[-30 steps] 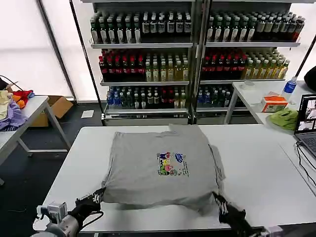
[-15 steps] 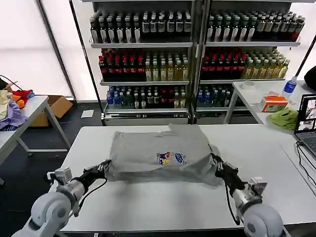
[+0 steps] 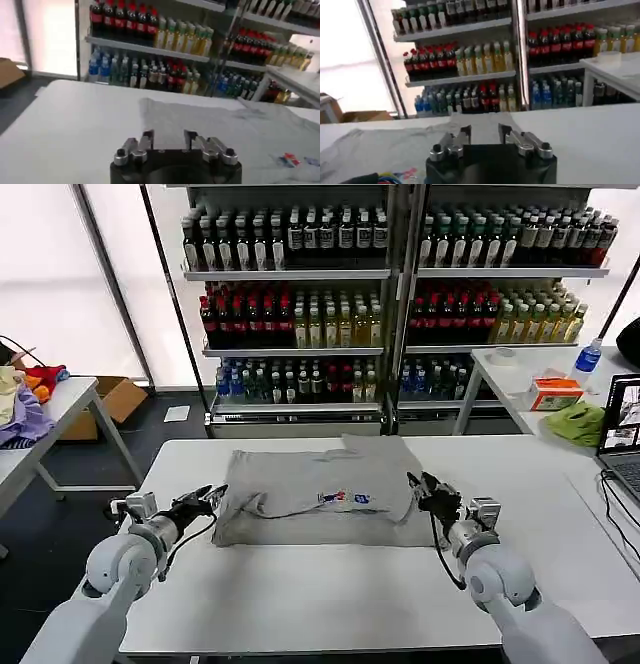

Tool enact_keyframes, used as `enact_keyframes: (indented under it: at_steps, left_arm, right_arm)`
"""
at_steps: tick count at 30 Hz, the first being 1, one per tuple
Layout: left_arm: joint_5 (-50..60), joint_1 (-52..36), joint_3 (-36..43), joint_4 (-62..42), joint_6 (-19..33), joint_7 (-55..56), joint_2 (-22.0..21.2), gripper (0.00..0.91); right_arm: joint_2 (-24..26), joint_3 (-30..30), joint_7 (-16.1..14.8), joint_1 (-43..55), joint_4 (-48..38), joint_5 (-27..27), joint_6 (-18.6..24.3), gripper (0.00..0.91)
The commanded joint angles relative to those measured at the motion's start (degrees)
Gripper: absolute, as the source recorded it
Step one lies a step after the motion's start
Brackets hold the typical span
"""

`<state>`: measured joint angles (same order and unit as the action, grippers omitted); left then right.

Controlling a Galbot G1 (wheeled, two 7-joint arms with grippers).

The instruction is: Fold and organize the clothes.

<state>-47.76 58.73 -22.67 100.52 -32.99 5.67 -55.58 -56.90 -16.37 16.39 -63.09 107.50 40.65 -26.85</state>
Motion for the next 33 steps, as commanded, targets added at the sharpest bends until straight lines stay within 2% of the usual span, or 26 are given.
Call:
enact_keyframes:
  at_steps: [1,2,3,4,5,7,8,12,19,27,29,33]
  left_arm:
    - [6.52,9.61,0.26,5.96,-0.08,2.50,-2.84,0.907]
    - [6.98,9.78,0.84,5.40,-0.10,2.52,-3.38,0.907]
    - [7.60,9.88,1.11,4.64,-0.10,2.60,-3.80,0.846]
    - [7.76,9.80,1.45,4.10,-0.11,2.69,-4.95,0.685]
    - [7.72,9.62,1.61,3.53,-0.13,2.86,-5.58,0.312]
    - [7.73,9.11,2.07,2.20,-0.15,3.16,-6.64,0.030]
    - [7.73,8.93,2.25,1.52,-0.16,3.20,-6.98,0.000]
    - [7.63,8.71,2.58,0.45,-0.15,3.79,-7.73,0.010]
    - [7.56,9.41,2.44,0.73,-0.12,3.79,-7.90,0.010]
    - [7.43,12.10,1.72,4.41,0.37,5.84,-8.59,0.010]
    - [7.46,13.01,1.21,5.81,0.68,6.59,-8.51,0.010]
    - [7.38,18.06,-0.62,10.10,0.54,7.12,-7.52,0.010]
  right_arm:
    - [-0.19,-1.85,6.12,-8.33,2.95,-3.59,-5.13,0.907]
    - [-0.47,-1.82,6.97,-8.73,2.82,-3.36,-5.27,0.907]
    - [-0.75,-1.70,7.88,-9.05,2.69,-3.18,-5.39,0.202]
    - [-0.98,-1.64,7.99,-9.20,2.62,-2.74,-5.46,0.000]
    - [-1.16,-1.54,7.88,-9.26,2.54,-2.00,-5.43,0.000]
    - [-1.67,-1.14,8.59,-9.11,2.39,-1.61,-5.62,0.000]
    - [-1.85,-1.00,8.72,-9.00,2.25,-1.34,-5.58,0.000]
    - [-2.69,-0.86,9.55,-8.34,2.21,0.53,-4.55,0.000]
    - [-2.25,-0.97,8.53,-8.16,1.71,0.55,-3.70,0.000]
    - [-0.99,-1.22,4.21,-8.80,1.91,1.30,-0.36,0.000]
    - [-0.67,-1.49,3.98,-9.42,2.64,1.44,-0.16,0.000]
    - [1.66,-3.47,2.67,-14.62,7.99,1.46,0.16,0.000]
